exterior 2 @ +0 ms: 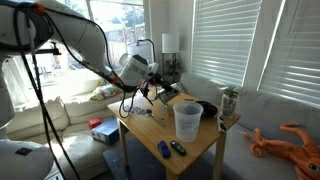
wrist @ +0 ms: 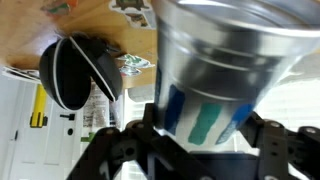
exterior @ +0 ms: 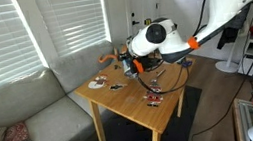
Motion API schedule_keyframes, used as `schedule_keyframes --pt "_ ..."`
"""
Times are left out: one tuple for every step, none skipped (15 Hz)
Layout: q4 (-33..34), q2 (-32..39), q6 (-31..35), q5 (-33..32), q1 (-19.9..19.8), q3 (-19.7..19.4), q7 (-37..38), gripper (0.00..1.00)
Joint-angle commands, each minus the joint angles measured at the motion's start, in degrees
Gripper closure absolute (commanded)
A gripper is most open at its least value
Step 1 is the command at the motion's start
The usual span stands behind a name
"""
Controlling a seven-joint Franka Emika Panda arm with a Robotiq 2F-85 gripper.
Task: Put the silver cup upside down, then put the clear cup upside down on the silver cup
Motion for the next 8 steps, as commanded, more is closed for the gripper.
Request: schedule_keyframes --pt "-5.9 -5.7 -7.6 -12.2 -7.3 11.5 11.4 0.44" --pt "-6.7 -6.1 -9.4 -14.3 -8.7 13.7 13.6 0.44" --pt "-7.5 -6.7 -11.1 -16.1 -12.0 18.0 15.5 0.44" --pt "-8.3 -7.1 -12.6 -17.7 -15.3 22.0 17.3 0.44" --pt "-9.0 -7.4 -13.6 -18.7 -18.1 25.3 18.5 0.44" --pt "-9.7 -7.6 -14.6 -19.8 -20.3 27.9 19.6 0.44" --pt "-10.2 -7.7 -15.7 -20.9 -22.1 30.1 20.7 0.44" --pt "-10.7 -7.7 -16.2 -21.8 -23.8 31.8 21.7 0.44"
